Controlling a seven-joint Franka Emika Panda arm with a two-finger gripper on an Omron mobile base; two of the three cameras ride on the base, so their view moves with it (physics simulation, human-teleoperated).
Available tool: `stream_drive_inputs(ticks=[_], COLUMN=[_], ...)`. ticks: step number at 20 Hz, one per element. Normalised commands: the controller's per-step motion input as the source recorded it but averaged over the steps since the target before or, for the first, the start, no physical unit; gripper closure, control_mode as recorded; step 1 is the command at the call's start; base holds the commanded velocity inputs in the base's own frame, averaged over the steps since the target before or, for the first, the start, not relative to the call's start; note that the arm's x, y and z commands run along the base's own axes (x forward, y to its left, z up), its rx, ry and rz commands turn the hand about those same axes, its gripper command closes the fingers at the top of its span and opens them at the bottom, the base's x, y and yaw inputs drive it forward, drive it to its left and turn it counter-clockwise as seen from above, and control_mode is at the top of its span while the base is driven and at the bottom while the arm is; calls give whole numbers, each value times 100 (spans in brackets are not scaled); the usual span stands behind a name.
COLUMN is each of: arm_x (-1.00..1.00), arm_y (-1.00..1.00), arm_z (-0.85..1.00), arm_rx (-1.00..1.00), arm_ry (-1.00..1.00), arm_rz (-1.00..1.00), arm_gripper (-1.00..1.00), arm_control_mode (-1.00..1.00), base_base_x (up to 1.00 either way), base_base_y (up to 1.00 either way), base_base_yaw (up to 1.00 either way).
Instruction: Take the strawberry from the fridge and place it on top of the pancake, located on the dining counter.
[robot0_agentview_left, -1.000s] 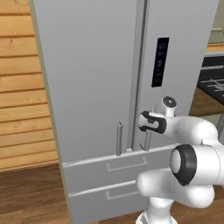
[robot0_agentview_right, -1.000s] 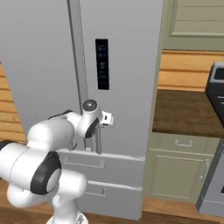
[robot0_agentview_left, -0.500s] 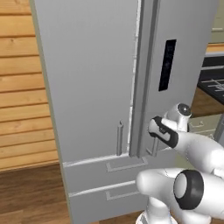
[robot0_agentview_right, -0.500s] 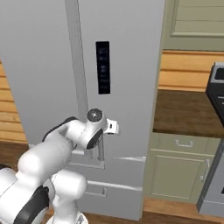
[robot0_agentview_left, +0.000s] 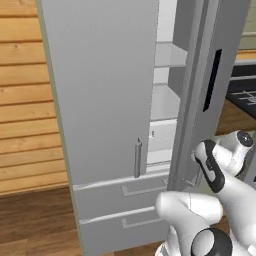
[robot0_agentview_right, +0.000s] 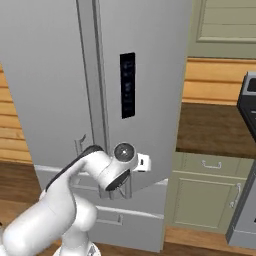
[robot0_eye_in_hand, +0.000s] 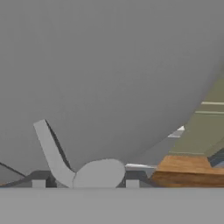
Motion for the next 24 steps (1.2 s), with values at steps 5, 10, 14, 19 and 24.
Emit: stream_drive_inputs(ticks=[5, 10, 14, 19, 24], arm_x=[-71, -49, -19, -62, -47], arm_y=[-100, -33, -13, 3, 79], arm_z=[-15, -4, 48, 56, 37], arm_rx=[11, 5, 0, -3, -25], arm_ry=[-1, 0, 9, 27, 18], arm_rz=[0, 2, 10, 0, -5], arm_gripper=[100, -100, -100, -100, -100], arm_control_mode=[-100, -100, -100, -100, -100], base_base_x=[0, 0, 0, 0, 0], base_base_y=[0, 0, 0, 0, 0], base_base_yaw=[0, 0, 0, 0, 0])
